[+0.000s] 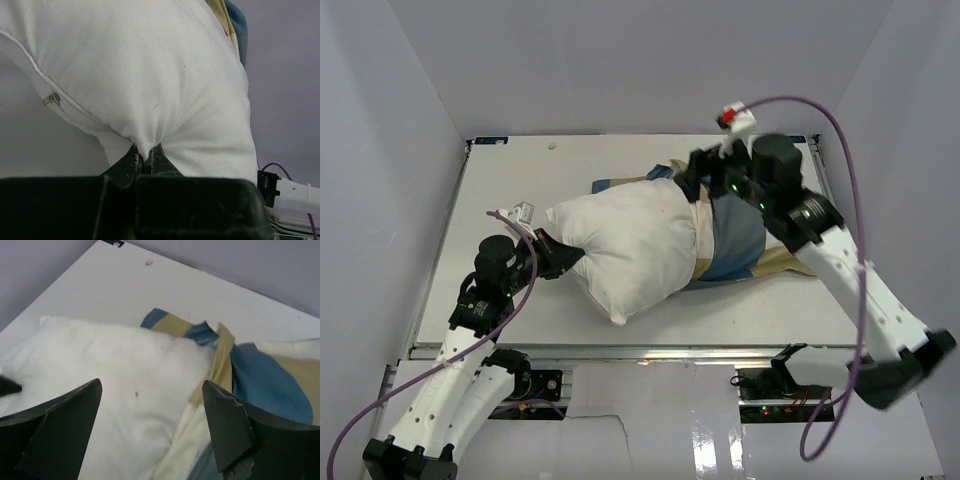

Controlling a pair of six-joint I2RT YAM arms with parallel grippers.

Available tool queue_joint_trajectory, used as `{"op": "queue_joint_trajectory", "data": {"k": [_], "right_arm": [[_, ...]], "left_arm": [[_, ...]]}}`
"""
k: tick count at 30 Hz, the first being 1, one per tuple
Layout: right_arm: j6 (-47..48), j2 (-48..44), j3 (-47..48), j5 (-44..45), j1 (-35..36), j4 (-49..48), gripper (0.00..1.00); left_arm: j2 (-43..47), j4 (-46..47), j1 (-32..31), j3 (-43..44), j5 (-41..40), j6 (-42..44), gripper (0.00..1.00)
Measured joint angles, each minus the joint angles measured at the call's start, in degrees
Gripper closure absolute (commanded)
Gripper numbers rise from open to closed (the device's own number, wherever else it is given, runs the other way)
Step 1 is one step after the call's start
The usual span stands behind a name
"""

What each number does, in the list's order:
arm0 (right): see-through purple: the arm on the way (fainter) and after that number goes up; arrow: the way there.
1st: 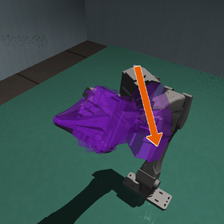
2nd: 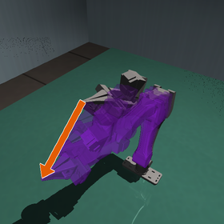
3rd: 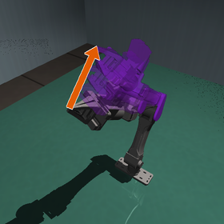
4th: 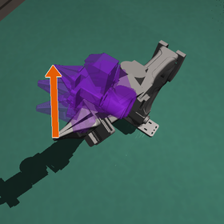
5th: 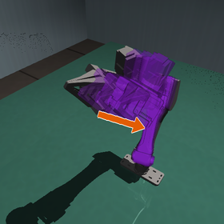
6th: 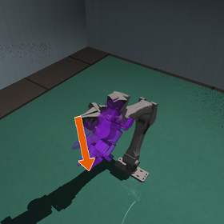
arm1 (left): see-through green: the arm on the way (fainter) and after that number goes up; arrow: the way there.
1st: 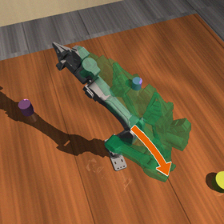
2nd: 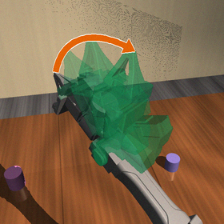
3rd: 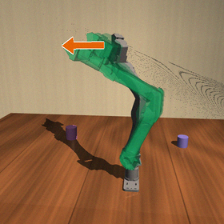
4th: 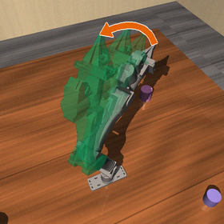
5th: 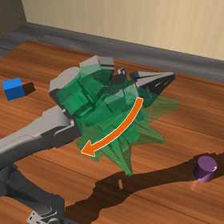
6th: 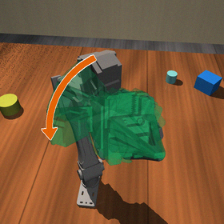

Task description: Remove the pillowcase from the pillow

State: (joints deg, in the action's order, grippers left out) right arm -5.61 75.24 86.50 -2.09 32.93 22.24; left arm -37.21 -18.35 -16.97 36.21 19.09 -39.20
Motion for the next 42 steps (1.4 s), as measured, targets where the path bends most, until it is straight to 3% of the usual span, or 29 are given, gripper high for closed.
{"op": "queue_joint_trajectory", "data": {"k": [5,8,12,19,29,35,42], "right_arm": [[-2.0,-26.8,-31.7,-0.2,-0.9,-2.9,0.20],[-4.2,-34.0,-43.6,-0.9,-0.9,-2.3,0.27],[-7.6,-37.4,-52.8,-2.1,-0.9,-1.7,0.35],[-11.7,-42.6,-58.9,-4.3,-0.9,-4.6,0.35],[-18.8,-38.3,-65.9,-5.5,-0.9,-19.1,0.32],[-22.0,-35.8,-66.9,-6.1,0.0,-25.9,0.21],[-24.7,-33.5,-68.5,-4.7,4.3,-31.0,0.25]], "left_arm": [[-0.8,2.0,0.0,-0.1,0.0,-0.7,1.00],[-4.5,3.2,0.0,1.1,1.4,-1.6,1.00],[-9.5,3.5,0.0,3.8,2.8,-3.0,1.00],[-9.3,1.5,0.0,9.1,2.8,-3.5,1.00],[-8.7,0.0,0.0,10.6,3.5,-5.3,1.00],[-8.3,-0.1,0.0,10.6,3.8,-5.9,1.00],[-8.4,0.0,0.0,10.6,4.0,-6.6,1.00]]}}
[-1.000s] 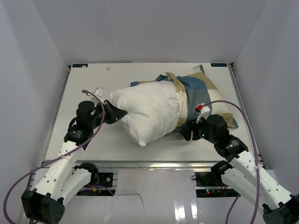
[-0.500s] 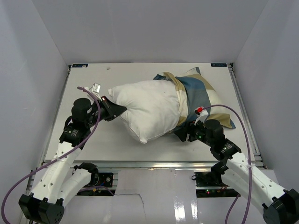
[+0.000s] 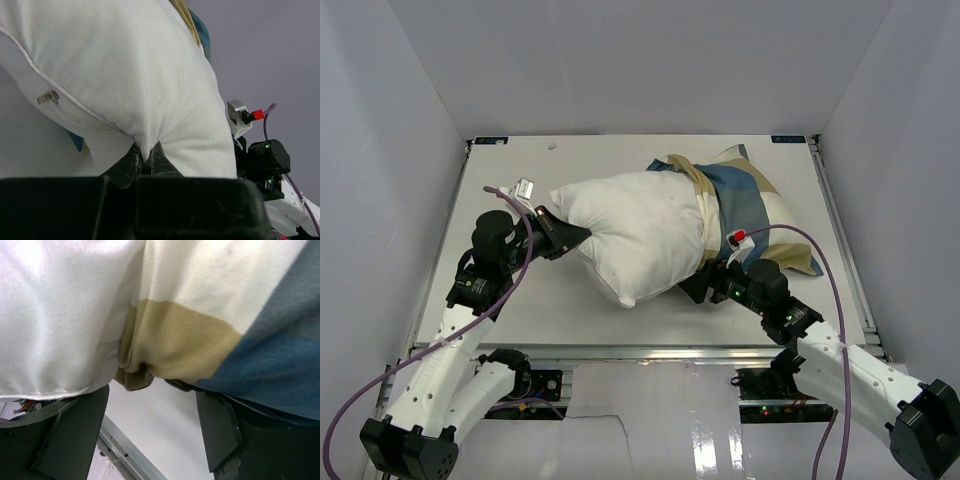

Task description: Remove the pillowcase from the pillow

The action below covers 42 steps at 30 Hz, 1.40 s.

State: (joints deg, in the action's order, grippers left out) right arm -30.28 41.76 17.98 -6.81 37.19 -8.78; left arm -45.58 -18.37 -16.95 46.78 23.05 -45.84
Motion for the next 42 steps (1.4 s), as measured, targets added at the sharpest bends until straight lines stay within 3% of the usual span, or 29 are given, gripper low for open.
{"op": "queue_joint_trajectory", "data": {"k": [4,5,12,22,34,42], "right_arm": [[-1.7,1.4,-1.2,2.5,2.0,-3.4,0.44],[-2.3,1.8,-1.7,3.1,2.3,-4.3,0.54],[-5.1,2.4,-4.1,10.8,2.8,-8.1,0.92],[-4.8,-4.6,-7.8,16.2,3.1,-12.0,0.92],[-2.2,-9.5,-7.7,28.2,-0.3,-4.3,0.92],[1.4,-6.7,-1.1,32.1,-4.0,3.8,0.92]], "left_arm": [[0.1,0.0,0.0,0.0,0.0,-0.3,1.00],[0.1,0.0,0.0,0.0,0.1,-0.3,1.00],[0.2,-1.4,0.0,1.6,0.2,0.1,1.00],[-0.6,-2.8,0.0,3.4,0.2,1.4,1.00],[-9.3,-13.4,-0.2,22.2,-0.3,6.3,1.00],[-10.5,-17.7,-0.2,25.0,-2.1,9.8,1.00]]}}
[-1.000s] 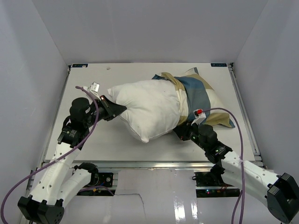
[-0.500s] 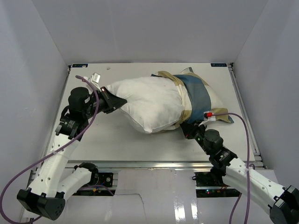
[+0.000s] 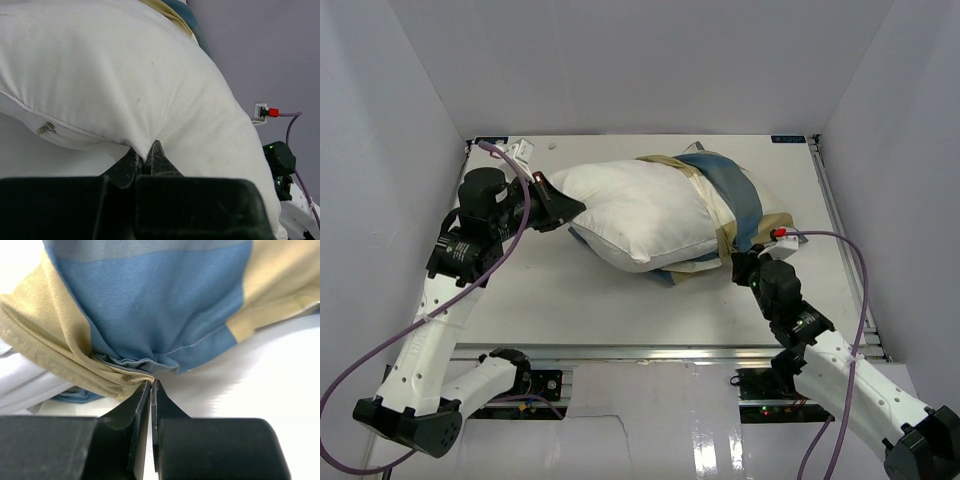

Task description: Remove the pillowcase from the pillow

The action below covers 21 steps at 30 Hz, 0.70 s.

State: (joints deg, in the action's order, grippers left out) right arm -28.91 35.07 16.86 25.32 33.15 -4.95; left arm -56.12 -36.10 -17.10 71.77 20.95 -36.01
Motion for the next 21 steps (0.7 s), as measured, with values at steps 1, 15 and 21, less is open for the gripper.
{"op": "queue_joint_trajectory", "data": {"k": [1,15,21], "right_arm": [[0.5,0.7,0.8,0.3,-0.7,0.7,0.92],[4.2,14.3,7.3,-10.5,-27.1,3.6,0.92],[7.1,10.7,7.4,-21.6,-29.0,6.3,0.67]], "left_arm": [[-0.5,-0.8,0.0,0.5,-0.5,0.4,1.00],[-2.5,-9.4,0.0,14.3,-2.8,4.2,1.00],[4.9,-4.7,0.6,7.3,0.2,4.5,1.00]]}}
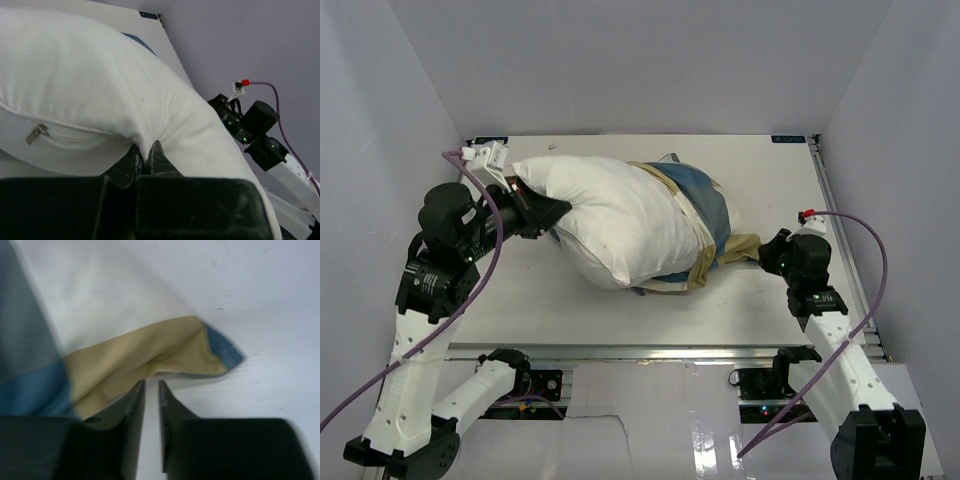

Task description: Remove the pillowcase from the pillow

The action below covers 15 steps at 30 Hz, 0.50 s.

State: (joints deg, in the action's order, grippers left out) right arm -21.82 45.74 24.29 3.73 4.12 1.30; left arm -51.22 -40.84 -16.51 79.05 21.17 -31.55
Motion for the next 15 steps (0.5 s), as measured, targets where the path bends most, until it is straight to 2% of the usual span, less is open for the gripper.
{"op": "queue_joint_trajectory", "data": {"k": [1,3,6,9,15], "right_arm": [[0.4,-1.8,0.2,-2.7,0.0,0.8,0.41],[1.2,-7.0,0.5,-10.1,0.0,1.0,0.26],[1.2,-11.5,2.5,-20.6,0.8,-0.9,0.20],[1.6,-11.0,6.6,-26.4,3.6,-2.1,0.18],[4.7,-2.1,12.1,-27.1,8.7,-3.0,0.16]], "left_arm": [[1.3,1.4,0.0,-2.3,1.2,-0.1,1.00],[4.5,3.7,0.0,-8.8,4.5,-0.9,1.00],[5.9,6.0,-0.1,-15.1,6.8,-1.5,1.00],[5.9,8.0,-0.1,-19.8,7.5,-2.0,1.00],[5.2,9.9,-0.1,-21.9,8.1,-2.6,1.00]]}}
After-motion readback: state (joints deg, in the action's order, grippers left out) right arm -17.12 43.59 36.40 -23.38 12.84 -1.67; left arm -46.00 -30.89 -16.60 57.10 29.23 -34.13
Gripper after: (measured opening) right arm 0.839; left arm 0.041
